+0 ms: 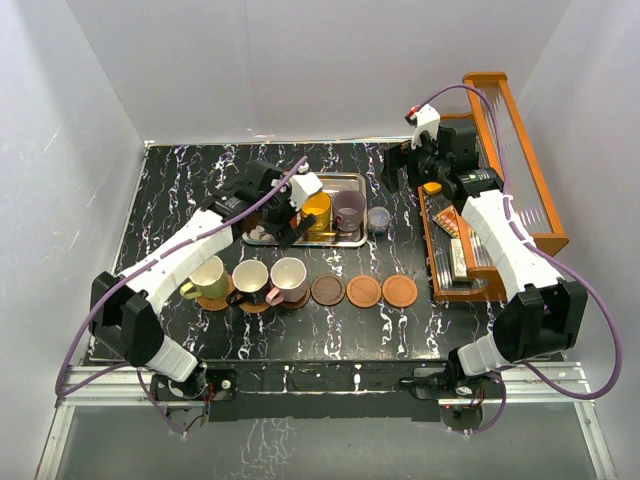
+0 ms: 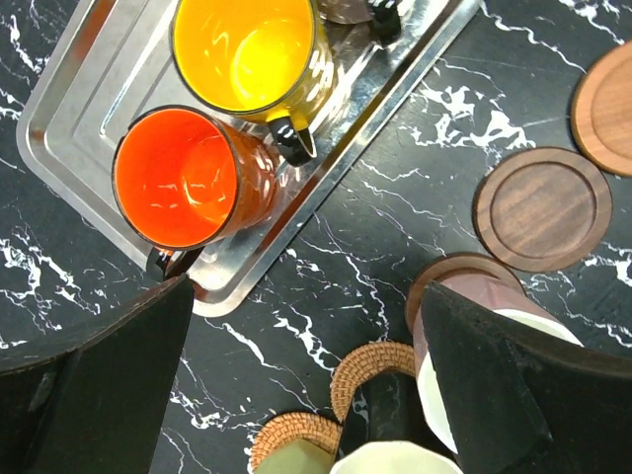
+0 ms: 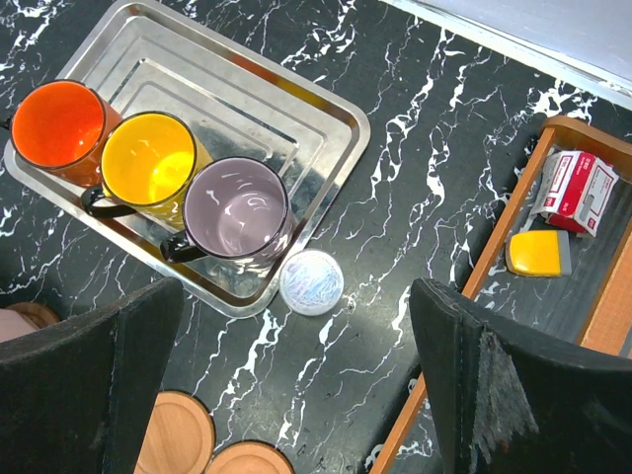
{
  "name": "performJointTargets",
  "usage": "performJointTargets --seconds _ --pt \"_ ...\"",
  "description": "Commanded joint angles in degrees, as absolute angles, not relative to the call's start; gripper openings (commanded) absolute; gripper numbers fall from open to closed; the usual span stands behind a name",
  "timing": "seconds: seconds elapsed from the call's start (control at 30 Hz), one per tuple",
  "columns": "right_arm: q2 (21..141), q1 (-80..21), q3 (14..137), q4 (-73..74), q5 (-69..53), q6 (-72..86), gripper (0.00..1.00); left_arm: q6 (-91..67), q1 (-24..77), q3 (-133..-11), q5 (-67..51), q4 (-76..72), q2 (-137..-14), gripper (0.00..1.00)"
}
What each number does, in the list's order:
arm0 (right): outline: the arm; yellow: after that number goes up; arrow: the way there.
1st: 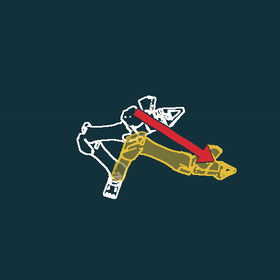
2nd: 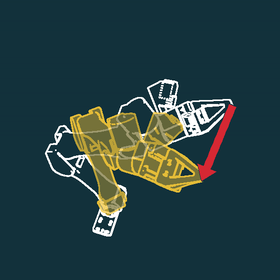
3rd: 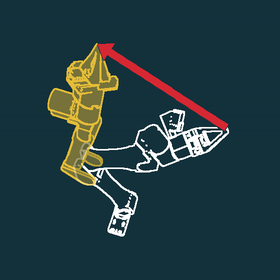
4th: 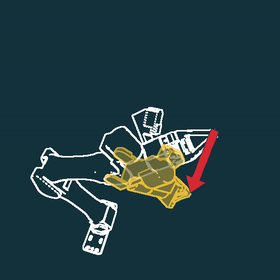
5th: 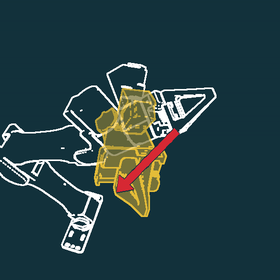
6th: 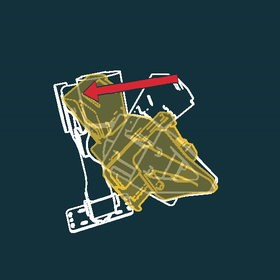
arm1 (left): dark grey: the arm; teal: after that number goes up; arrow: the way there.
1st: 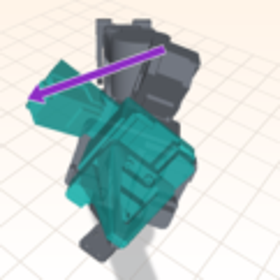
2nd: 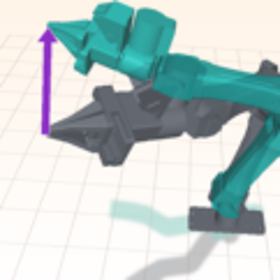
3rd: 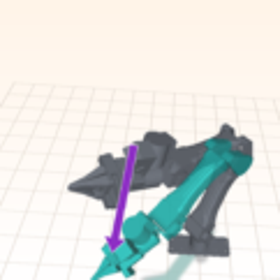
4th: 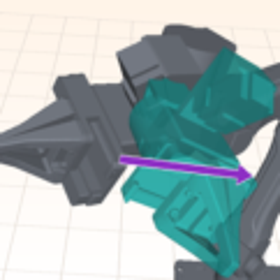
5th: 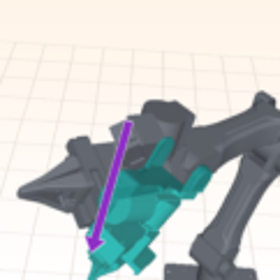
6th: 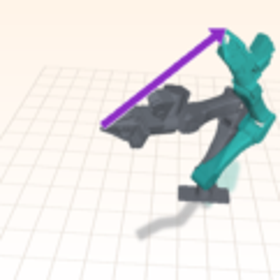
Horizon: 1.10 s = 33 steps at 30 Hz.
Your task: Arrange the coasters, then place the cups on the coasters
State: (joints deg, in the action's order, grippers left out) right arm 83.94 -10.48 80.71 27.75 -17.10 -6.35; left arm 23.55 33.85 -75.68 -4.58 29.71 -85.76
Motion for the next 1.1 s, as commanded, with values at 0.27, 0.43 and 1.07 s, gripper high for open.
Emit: performJointTargets --seconds 0.27,0.43,1.07 --pt "86.0 -13.6 81.5 25.2 -14.3 -10.1 0.98 12.9 25.0 -82.1 -10.3 24.8 -89.5 0.96" --pt "86.4 -15.4 80.9 25.2 -12.6 -11.1 0.98 10.9 23.0 -83.6 -10.3 25.1 -92.0 0.96" --pt "82.8 -17.0 74.6 22.1 -12.5 -12.3 0.98 20.6 16.8 -100.0 -17.1 36.9 -111.8 0.56"
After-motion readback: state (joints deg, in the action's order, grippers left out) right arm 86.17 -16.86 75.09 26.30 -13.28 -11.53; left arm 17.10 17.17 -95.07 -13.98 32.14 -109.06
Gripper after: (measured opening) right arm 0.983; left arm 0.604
